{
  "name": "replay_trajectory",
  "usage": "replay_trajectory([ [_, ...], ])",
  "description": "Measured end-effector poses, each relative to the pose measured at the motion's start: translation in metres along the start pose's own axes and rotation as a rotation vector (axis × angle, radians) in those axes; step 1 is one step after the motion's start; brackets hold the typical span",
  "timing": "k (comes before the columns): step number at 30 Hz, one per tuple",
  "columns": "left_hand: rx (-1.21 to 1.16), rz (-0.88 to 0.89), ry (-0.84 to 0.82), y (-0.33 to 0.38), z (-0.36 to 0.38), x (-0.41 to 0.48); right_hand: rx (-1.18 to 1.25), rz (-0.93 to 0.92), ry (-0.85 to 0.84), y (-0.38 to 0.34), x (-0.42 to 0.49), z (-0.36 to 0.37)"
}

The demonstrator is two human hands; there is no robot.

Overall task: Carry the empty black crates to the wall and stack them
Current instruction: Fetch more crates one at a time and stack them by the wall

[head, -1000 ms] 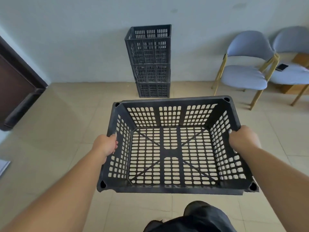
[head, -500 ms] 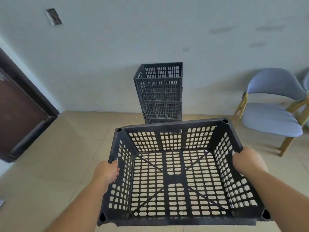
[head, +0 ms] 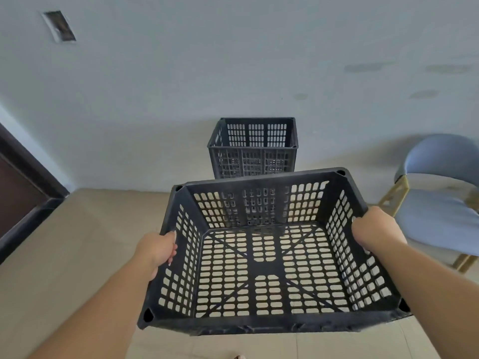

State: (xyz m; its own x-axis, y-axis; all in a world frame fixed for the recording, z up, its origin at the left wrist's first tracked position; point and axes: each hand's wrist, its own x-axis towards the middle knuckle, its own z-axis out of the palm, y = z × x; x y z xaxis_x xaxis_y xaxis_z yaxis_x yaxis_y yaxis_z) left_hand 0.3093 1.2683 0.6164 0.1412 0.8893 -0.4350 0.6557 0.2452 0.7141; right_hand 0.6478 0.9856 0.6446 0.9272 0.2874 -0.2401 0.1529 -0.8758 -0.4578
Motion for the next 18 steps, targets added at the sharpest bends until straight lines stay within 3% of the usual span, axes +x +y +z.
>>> replay_trajectory([
  [8,0.010,0.052,-0.089,0.117,-0.022,0.156,0.010,0.082,0.079,-0.121,0.086,0.017],
  [18,0.078,0.157,-0.084,0.249,0.005,0.268,-0.041,0.019,0.126,-0.207,0.201,0.000],
])
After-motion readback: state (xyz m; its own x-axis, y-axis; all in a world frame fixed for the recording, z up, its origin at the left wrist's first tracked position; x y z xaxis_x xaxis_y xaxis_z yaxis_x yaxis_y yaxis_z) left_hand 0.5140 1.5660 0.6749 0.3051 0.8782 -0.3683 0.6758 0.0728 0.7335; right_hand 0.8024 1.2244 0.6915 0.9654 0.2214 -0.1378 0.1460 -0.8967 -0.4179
